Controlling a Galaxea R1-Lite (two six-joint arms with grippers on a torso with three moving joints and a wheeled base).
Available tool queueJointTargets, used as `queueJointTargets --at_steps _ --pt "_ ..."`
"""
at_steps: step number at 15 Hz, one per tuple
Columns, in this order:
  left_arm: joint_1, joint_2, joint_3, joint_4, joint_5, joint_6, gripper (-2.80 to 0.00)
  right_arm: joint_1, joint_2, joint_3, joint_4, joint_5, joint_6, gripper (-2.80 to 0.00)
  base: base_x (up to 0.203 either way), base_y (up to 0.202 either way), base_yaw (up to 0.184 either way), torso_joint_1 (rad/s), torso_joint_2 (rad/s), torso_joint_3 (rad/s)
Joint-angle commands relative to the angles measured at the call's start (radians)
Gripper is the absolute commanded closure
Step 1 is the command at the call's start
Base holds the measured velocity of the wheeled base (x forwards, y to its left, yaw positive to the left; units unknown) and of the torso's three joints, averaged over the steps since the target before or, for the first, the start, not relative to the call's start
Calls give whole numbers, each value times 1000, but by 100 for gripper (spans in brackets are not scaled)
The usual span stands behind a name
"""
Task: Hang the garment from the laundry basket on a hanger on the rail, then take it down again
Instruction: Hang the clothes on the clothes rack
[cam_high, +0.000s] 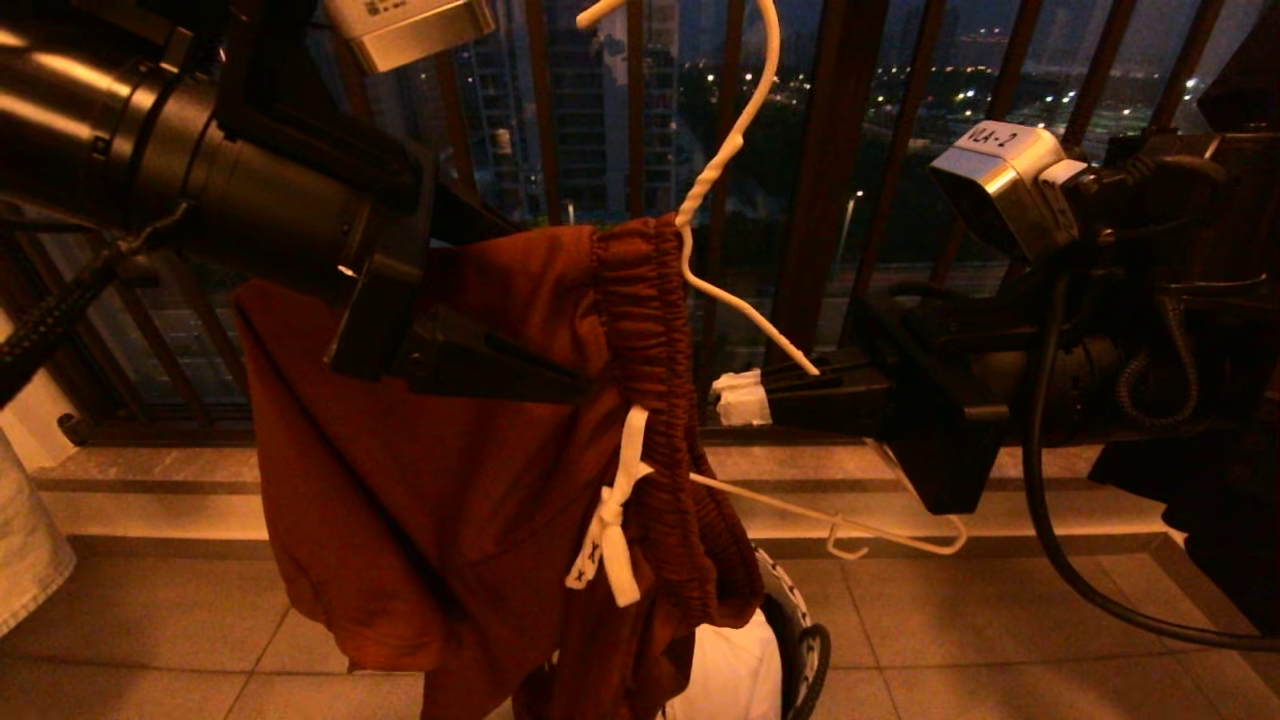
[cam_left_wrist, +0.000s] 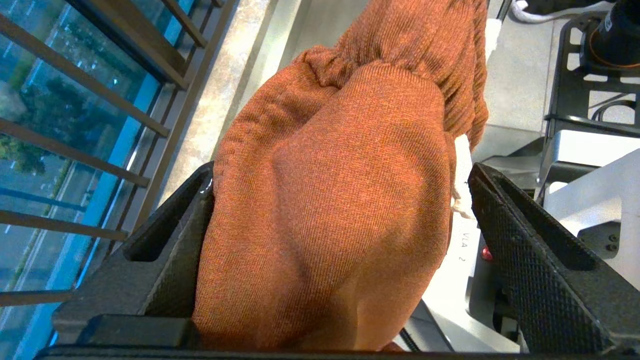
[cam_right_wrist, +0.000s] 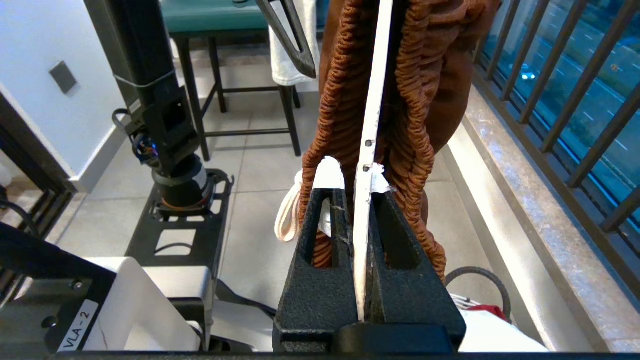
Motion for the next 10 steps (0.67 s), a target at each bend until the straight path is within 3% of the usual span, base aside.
queueJointTargets --at_steps 1,2,3,10 --pt "0 0 4 3 -3 3 -280 0 -4 -2 -4 5 -1 0 0 0 0 0 0 0" --pt "0 1 4 1 -2 3 -280 0 -4 -2 -4 5 -1 0 0 0 0 0 0 0" --pt "0 1 4 1 -2 3 0 0 -6 -2 -4 5 -1 0 0 0 0 0 0 0" --pt "0 -2 5 1 -2 5 0 0 -4 -3 -8 4 -1 0 0 0 0 0 0 0"
